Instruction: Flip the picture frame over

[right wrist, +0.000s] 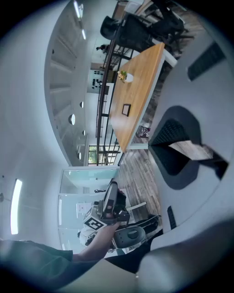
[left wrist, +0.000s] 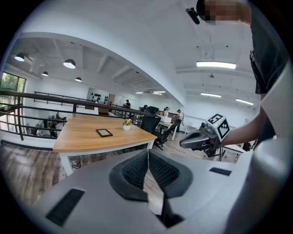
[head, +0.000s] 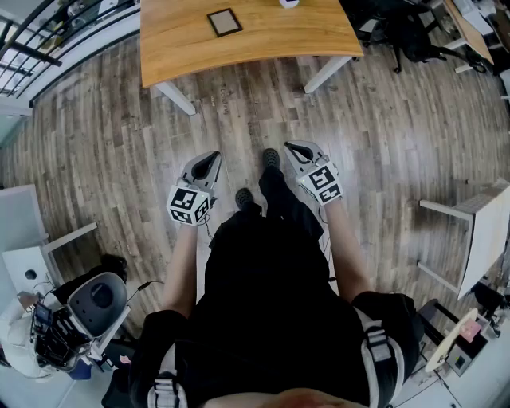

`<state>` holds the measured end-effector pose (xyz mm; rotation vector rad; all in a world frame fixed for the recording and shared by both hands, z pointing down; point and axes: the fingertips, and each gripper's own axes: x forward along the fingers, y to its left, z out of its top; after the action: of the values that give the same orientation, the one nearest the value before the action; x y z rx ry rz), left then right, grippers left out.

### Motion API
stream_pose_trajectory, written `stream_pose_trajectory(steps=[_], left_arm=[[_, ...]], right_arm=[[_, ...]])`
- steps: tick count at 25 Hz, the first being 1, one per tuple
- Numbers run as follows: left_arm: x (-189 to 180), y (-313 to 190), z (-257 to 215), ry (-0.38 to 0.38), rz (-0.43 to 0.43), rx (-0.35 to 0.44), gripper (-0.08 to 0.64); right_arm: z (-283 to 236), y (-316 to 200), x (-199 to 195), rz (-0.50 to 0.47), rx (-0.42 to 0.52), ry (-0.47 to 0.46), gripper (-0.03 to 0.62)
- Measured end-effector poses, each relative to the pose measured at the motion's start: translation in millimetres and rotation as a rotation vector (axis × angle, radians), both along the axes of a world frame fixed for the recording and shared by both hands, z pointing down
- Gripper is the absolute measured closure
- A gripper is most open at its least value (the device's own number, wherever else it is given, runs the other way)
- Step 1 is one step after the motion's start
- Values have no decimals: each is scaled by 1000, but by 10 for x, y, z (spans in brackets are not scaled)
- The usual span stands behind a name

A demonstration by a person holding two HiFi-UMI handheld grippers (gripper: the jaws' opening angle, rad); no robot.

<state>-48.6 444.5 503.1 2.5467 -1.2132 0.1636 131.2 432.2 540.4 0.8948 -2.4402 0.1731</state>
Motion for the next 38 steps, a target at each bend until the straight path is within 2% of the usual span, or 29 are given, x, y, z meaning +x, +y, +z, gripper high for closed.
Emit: stream_pose_trajectory(steps=[6,11,20,31,38], left_arm=[[-210,307,-45,-28,32,21,537],[-332,322,-112,-4,14,25,538],[-386,252,-74,0,20,22,537],[-412,-191,-17,-29,5,-3,537],[-399,-584,-40,-42,-31,-8,537]], right_arm=[[-48,385,-245,-4,2,23,584],[-65,434,-308,-3,13,42,584],[-38,368,-427,5,10,21,584],[161,-113,-403,18,-16,26,584],[115,-608,-484,-38,-15,4,584]])
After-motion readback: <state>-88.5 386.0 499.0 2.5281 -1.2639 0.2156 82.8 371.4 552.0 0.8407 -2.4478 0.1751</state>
